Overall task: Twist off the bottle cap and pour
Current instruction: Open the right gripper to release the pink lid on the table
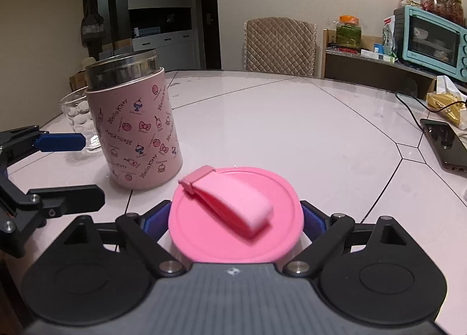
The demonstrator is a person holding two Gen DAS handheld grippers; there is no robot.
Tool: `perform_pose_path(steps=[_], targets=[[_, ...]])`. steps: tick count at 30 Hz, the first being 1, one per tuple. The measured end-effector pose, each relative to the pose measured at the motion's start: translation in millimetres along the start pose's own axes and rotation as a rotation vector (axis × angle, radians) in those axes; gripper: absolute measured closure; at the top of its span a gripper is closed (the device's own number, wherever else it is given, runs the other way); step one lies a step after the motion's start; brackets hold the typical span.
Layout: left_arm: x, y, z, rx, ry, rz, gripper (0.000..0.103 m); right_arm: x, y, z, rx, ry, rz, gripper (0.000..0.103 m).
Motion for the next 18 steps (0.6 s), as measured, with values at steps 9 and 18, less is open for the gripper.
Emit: perform_pose_path(steps=[9,18], targets=[[0.8,-0.5,0.3,-0.008,0.000,0.002,0.000,4.1,1.2,-0.5,-0.007,0.005,-0.011,0.006],[3.8,-3.1,0.3,-0.014,0.003,0.004,0.000,9.3,3.2,1.8,-0.003,0.013,-0.028,0.001]])
Point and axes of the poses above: each gripper's, at about its wrist camera, not at the fingertips, and x roughly against the way its jaws point, z to its left, y to its top, the point moved 1 cm from there along -x, roughly the way its jaws point, and after that the axes turned 3 degrees about y, right-handed, at the moved point
